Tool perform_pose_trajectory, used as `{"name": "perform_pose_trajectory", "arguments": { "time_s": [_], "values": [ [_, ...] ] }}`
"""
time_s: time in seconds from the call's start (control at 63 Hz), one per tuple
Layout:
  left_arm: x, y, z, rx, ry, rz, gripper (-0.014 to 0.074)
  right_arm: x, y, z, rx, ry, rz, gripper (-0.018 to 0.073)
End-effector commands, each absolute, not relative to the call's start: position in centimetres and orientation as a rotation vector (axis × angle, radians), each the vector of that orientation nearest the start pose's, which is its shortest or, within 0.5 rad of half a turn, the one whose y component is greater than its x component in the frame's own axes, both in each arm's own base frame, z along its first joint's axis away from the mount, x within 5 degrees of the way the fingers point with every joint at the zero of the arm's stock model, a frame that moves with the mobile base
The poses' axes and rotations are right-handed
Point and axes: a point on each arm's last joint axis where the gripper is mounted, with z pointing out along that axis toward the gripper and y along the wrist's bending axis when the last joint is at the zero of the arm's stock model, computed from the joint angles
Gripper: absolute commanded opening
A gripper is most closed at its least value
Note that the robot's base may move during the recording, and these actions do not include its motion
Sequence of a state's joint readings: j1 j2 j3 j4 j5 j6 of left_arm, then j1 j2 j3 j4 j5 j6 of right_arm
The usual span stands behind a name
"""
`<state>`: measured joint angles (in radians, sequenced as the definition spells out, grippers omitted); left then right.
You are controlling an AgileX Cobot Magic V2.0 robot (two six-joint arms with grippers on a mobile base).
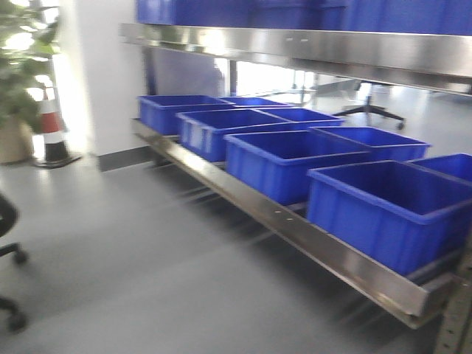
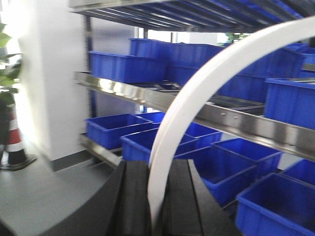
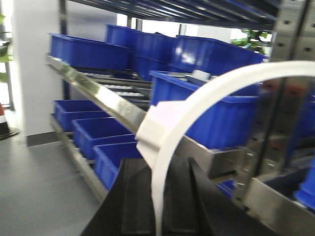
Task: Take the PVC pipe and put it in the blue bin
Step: 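Hold the pipe while driving toward the shelf of blue bins, then carry the pipe up to the shelf and stop beside the blue bins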
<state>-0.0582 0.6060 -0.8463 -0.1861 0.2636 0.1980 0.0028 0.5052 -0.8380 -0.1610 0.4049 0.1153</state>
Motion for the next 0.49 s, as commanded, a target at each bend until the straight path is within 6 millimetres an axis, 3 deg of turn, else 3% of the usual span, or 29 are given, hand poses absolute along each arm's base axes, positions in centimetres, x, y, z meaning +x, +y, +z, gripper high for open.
{"name": "perform_pose_trajectory", "arguments": {
  "time_s": [0.0, 0.476],
  "values": [
    [10.94, -1.12, 42.63, 0.094, 1.471, -0.074, -0.0111, 8.17, -0.58, 41.95, 0.012, 1.526, -0.089, -0.0162],
    [10.94, -1.12, 42.63, 0.094, 1.471, -0.074, -0.0111, 8.17, -0.60, 41.85, 0.014, 1.537, -0.090, -0.0162]
  ]
}}
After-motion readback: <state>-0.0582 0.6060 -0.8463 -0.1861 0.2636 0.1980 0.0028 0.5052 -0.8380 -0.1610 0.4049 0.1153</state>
